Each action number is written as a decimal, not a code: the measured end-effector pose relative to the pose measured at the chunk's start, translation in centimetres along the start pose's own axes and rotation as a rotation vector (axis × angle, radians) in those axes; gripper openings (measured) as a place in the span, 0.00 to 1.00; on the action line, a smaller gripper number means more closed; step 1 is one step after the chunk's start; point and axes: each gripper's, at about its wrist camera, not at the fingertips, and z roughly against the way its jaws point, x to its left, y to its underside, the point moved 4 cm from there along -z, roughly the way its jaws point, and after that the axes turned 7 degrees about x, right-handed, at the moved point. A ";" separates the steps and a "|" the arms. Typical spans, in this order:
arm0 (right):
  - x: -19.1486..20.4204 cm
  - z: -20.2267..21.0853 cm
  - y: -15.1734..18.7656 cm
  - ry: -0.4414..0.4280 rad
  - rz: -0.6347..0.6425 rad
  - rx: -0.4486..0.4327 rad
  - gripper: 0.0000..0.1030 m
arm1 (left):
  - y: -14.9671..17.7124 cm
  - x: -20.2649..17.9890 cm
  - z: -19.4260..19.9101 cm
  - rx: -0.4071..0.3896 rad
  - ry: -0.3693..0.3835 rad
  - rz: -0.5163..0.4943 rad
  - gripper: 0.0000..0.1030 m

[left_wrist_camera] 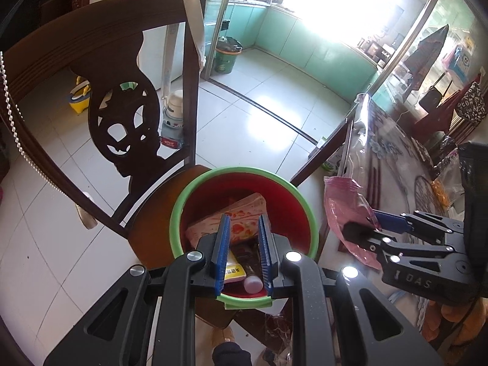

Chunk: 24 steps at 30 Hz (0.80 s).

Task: Collect trash
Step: 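Open both tools to drop the bag and wrapper into the bucket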

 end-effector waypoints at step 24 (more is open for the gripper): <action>-5.6 5.5 4.6 0.022 -0.169 -0.124 0.77 | 0.8 -7.6 -0.2 0.006 0.049 -0.151 0.43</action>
